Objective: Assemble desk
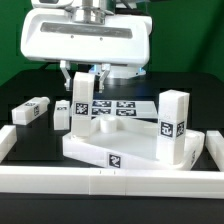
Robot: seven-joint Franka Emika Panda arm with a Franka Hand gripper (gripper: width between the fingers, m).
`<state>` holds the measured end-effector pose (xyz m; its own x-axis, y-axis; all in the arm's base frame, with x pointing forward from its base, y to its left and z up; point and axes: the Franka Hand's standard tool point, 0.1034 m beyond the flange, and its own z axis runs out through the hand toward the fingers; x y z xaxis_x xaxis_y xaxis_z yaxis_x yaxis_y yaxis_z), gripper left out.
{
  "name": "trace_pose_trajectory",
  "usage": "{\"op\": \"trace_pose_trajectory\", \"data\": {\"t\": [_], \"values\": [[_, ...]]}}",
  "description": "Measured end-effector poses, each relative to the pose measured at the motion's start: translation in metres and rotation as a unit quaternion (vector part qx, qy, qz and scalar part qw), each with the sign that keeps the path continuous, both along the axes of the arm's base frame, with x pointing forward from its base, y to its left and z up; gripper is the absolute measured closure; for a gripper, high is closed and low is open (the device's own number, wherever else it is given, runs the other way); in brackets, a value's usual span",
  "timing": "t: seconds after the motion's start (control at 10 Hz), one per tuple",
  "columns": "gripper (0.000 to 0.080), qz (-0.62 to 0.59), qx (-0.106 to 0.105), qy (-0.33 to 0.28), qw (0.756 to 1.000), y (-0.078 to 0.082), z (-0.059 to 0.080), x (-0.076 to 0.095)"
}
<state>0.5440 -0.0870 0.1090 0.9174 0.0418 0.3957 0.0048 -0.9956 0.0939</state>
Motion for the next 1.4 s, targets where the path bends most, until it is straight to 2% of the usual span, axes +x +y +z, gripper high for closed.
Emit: {"op": "trace_pose_trajectory", "data": {"t": [0.1,0.3,0.4,0.5,0.6,0.7,1.0,1.3,1.4], "values": [[0.0509,-0.001,-0.006,-0.007,1.0,-0.002,0.0,0.001],[0.0509,-0.001,-0.006,-0.006,1.0,-0.002,0.0,0.001],[0.0341,-0.001,-0.006,-0.006,1.0,-0.002,0.0,0.001],[0.0219,-0.001,-0.006,-0.006,1.0,-0.002,-0.001,0.001],[0.0219,-0.001,-0.005,-0.005,1.0,-0.001,-0.001,0.001],[0.0164,-0.001,-0.001,-0.002,1.0,0.0,0.0,0.0],[0.015,0.001,0.013,0.008,1.0,0.001,0.01,-0.001],[0.0151,0.008,0.041,0.027,0.999,0.005,0.033,0.001],[0.0151,0.005,0.045,0.034,0.998,0.007,0.03,0.0]]}}
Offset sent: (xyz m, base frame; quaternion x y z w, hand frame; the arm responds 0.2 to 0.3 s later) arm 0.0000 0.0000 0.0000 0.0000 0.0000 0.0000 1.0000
